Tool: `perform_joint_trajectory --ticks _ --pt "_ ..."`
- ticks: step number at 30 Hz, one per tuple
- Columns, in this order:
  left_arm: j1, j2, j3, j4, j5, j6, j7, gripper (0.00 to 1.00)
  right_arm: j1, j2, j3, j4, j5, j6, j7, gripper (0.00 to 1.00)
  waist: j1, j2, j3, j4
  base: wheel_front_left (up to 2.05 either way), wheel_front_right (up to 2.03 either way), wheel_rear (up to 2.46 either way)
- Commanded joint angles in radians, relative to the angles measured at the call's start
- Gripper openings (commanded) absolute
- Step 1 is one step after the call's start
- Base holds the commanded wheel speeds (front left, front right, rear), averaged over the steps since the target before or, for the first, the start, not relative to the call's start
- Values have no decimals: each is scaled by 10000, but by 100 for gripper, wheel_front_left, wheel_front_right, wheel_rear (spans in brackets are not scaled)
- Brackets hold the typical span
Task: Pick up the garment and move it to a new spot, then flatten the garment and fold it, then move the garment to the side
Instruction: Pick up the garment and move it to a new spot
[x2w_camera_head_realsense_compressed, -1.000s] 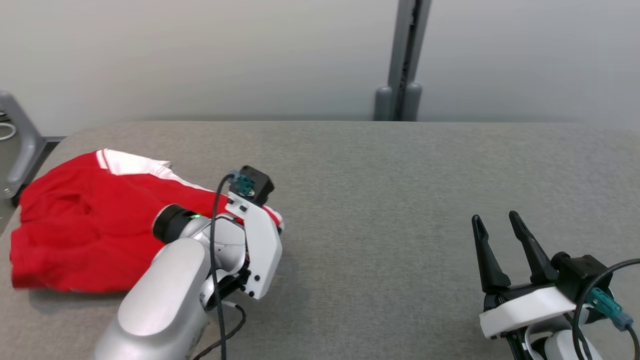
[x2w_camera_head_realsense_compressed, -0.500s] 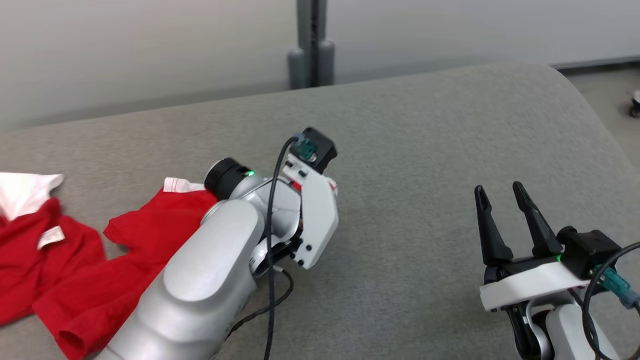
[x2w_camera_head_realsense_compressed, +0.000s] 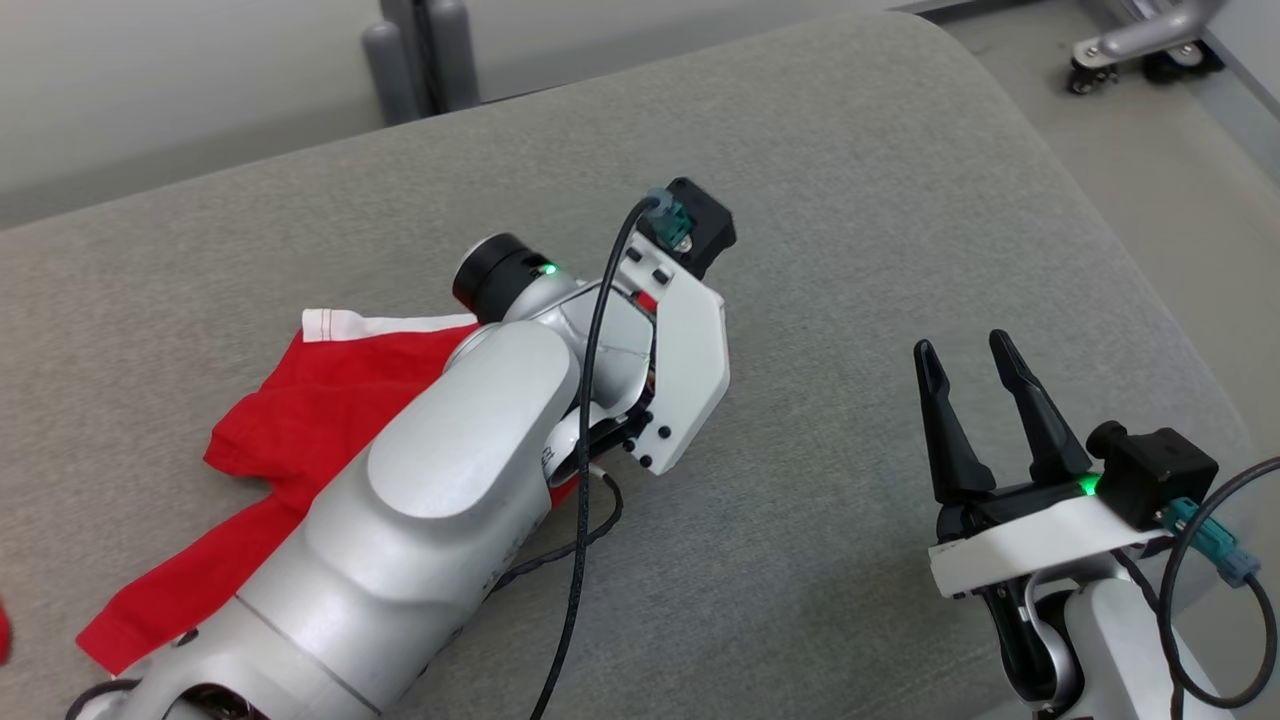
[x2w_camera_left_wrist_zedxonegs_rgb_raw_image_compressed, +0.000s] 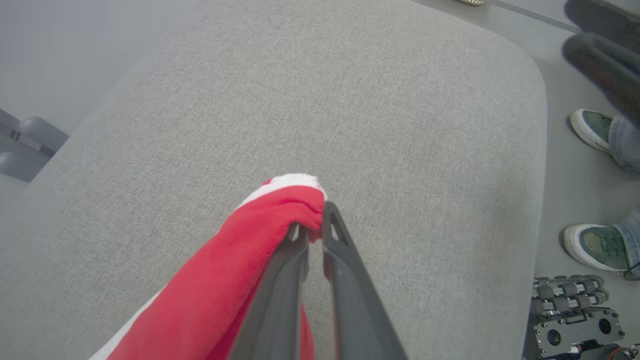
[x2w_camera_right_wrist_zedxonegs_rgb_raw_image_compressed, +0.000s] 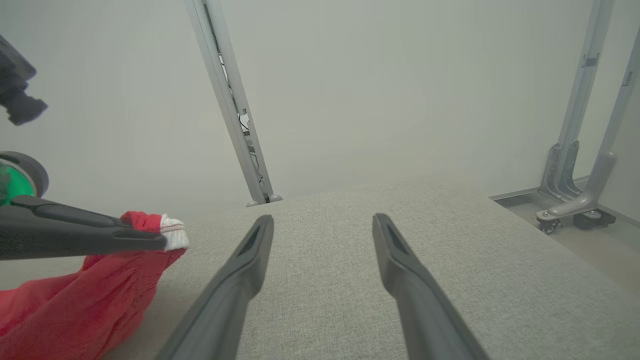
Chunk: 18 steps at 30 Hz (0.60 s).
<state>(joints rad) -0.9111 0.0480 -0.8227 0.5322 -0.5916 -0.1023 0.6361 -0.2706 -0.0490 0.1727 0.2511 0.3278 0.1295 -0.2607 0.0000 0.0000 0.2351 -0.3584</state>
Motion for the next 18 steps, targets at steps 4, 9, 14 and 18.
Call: perform_joint_trajectory --ticks 4,9,14,18 --pt "-459 44 -513 73 -509 277 -295 0 -218 -36 156 40 164 23 -43 100 0 0 190 -407 0 0 0" --pt "-873 47 -1124 347 -1074 593 -831 0 -339 -39 294 32 250 23 -43 100 0 0 241 -639 0 0 0" --pt "-1102 42 -1622 877 -1498 675 -1188 100 -266 -40 134 17 162 23 -43 100 0 0 209 -586 0 0 0" --pt "-1110 44 -1999 1099 -1980 553 -1240 100 -118 -35 10 85 63 23 -43 100 0 0 28 -312 0 0 0"
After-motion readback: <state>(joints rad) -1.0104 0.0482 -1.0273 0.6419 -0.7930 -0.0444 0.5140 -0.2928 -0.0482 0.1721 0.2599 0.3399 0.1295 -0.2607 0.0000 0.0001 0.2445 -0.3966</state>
